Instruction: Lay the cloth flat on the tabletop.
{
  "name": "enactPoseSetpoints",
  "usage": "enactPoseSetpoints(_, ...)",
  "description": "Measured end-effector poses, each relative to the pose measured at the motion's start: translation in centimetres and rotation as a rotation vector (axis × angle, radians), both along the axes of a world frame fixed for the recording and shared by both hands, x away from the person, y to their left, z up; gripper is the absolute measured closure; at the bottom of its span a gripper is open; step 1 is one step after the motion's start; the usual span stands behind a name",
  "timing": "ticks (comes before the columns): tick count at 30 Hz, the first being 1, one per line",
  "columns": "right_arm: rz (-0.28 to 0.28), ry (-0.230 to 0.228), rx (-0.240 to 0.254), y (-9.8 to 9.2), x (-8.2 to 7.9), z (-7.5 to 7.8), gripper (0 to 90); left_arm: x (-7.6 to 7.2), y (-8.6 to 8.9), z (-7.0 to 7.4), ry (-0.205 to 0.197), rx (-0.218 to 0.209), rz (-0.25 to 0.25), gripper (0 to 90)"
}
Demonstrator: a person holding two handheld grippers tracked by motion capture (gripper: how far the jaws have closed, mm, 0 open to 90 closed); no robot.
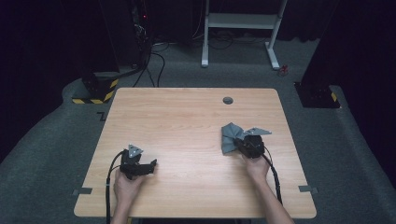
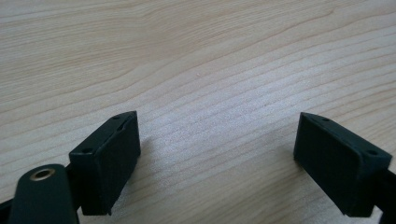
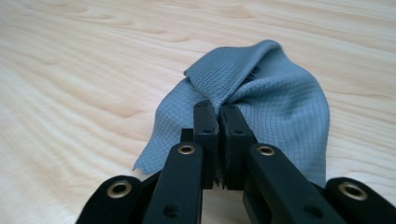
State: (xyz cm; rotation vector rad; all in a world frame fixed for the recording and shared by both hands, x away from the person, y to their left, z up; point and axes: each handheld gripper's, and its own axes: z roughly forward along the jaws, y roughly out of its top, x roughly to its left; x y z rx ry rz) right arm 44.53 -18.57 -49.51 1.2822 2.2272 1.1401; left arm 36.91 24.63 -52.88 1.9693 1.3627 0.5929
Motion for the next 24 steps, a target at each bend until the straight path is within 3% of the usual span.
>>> enactPoseSetpoints(5, 0.043, 0.021, 0.025, 1.1, -1.3, -0.1, 86.8, 0.0, 0.0, 0.0, -0.001, 0.0, -0.001, 15.1)
enactPoseSetpoints(9, 0.103, 0.01, 0.039, 2.3, -2.7, -0.1, 86.7, 0.0, 0.0, 0.0, -0.003, 0.003, -0.005, 15.6)
enactPoseSetpoints(24, 0.279, 0.008, 0.014, 7.3, -6.5, -1.3, 86.7, 0.0, 0.0, 0.0, -0.003, 0.005, -0.012, 16.0)
